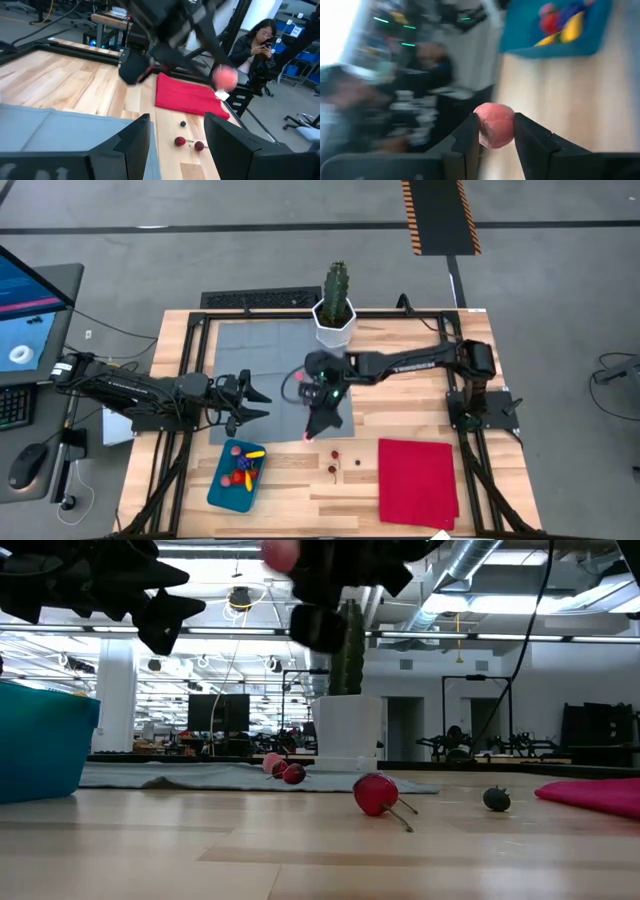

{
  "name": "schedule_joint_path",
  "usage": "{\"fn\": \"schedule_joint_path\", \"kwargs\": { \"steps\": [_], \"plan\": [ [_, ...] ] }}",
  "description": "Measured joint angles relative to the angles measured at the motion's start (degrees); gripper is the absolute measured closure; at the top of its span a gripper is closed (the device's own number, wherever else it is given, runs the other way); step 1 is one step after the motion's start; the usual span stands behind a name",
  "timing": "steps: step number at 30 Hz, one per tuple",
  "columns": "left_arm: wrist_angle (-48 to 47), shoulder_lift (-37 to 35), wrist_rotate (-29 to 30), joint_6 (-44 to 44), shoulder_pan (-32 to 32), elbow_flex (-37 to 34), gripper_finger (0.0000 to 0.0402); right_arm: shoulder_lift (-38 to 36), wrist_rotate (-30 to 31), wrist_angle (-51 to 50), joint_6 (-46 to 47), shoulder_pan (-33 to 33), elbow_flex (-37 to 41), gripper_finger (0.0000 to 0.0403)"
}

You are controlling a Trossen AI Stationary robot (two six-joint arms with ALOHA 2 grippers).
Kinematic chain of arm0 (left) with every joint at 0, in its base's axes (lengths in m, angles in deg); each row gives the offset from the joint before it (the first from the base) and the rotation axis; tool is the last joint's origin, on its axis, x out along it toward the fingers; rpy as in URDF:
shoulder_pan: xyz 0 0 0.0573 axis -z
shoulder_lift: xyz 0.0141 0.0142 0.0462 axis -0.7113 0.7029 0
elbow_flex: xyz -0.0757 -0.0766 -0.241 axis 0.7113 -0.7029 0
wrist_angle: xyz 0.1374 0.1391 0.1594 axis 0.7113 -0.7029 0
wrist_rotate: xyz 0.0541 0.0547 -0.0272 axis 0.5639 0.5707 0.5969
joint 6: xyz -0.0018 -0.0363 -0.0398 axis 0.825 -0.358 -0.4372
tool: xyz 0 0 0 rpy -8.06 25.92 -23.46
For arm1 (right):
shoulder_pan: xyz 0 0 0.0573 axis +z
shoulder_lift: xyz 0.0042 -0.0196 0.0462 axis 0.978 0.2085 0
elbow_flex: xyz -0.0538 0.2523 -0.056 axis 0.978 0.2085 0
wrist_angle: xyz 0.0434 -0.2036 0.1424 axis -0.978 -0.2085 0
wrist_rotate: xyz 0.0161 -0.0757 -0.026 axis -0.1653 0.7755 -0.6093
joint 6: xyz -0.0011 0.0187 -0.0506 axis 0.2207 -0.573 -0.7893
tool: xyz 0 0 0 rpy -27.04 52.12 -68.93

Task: Pick and placing Produce into tupperware
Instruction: Put the peach into the blue bin

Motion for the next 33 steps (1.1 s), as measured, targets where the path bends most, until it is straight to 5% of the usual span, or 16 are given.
{"fn": "schedule_joint_path", "kwargs": {
  "steps": [7,9,13,19,26,33],
  "plan": [
    [0.1,0.0,-1.2,3.8,0.0,0.0,0.0225,0.3,32.6,4.0,-18.1,6.4,0.0,0.0268],
    [0.0,-0.7,-1.2,3.5,0.0,0.0,0.0225,0.3,37.5,6.9,-21.2,7.9,0.0,0.0268],
    [-0.7,-4.2,-1.8,4.4,0.0,0.0,0.0225,0.3,39.9,10.7,-22.1,9.6,0.0,0.0268],
    [-10.2,-16.3,-12.3,4.3,0.0,0.1,0.0225,1.6,44.5,16.1,-21.8,12.0,-0.1,0.0267],
    [-15.8,-28.9,-17.6,-2.8,0.0,0.0,0.0225,6.2,44.8,18.9,-21.1,13.9,-1.2,0.0267],
    [-21.7,-38.1,-22.5,-6.9,0.0,0.1,0.0225,18.3,43.6,15.8,-21.0,15.0,-15.5,0.0267]
  ]
}}
